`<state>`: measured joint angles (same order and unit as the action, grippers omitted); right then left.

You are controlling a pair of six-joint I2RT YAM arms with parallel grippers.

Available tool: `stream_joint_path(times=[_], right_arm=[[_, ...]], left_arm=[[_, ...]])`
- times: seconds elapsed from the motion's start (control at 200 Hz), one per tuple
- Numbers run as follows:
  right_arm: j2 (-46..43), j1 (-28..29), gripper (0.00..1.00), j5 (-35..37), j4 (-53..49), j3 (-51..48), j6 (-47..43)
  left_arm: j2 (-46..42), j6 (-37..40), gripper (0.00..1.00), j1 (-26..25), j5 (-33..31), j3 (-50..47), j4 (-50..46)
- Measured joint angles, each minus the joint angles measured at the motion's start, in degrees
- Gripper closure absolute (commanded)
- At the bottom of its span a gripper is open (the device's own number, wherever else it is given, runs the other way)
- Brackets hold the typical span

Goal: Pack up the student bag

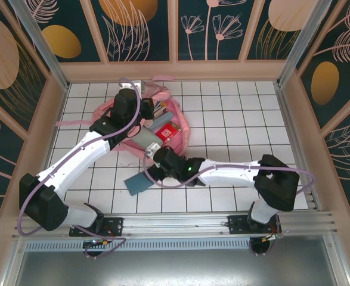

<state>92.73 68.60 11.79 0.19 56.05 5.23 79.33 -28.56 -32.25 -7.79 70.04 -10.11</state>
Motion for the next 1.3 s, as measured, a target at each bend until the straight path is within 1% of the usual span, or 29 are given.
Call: stream_joint_path(times=[0.06,0.165,0.45,0.566,0.811,1.156,1.301], right_arm=[[0.5,2.5,0.17,0.9,0.2,-0.1,0.0],[2.3,5.6,0.13,1.9,1.7,-0.3,-0.2],[13.3,8.4,0.07,2.7,5.7,0.6,-4.7],[15.3,8.7,0.04,3.2,7.1,0.5,-6.4],[17.4,8.7,0.01,4.4,11.0,1.2,-9.0],[22.7,8.1,0.01,9.5,11.6,8.2,-10.9],[25.4,6.9,0.01,9.8,11.6,11.7,-11.8]], left_arm=[[-0.1,0.0,1.0,0.0,-0.2,0.0,0.0],[-0.2,0.5,1.0,0.0,-0.6,0.0,-0.1],[-0.2,0.9,1.0,0.0,-1.2,1.8,-2.9],[0.3,0.8,1.0,0.0,-1.5,3.1,-4.5],[0.8,-0.7,1.0,0.0,-1.2,3.3,-5.0],[0.8,-2.2,1.0,0.0,-0.2,3.2,-5.0],[0.7,-2.2,1.0,0.0,-0.2,2.9,-5.0]])
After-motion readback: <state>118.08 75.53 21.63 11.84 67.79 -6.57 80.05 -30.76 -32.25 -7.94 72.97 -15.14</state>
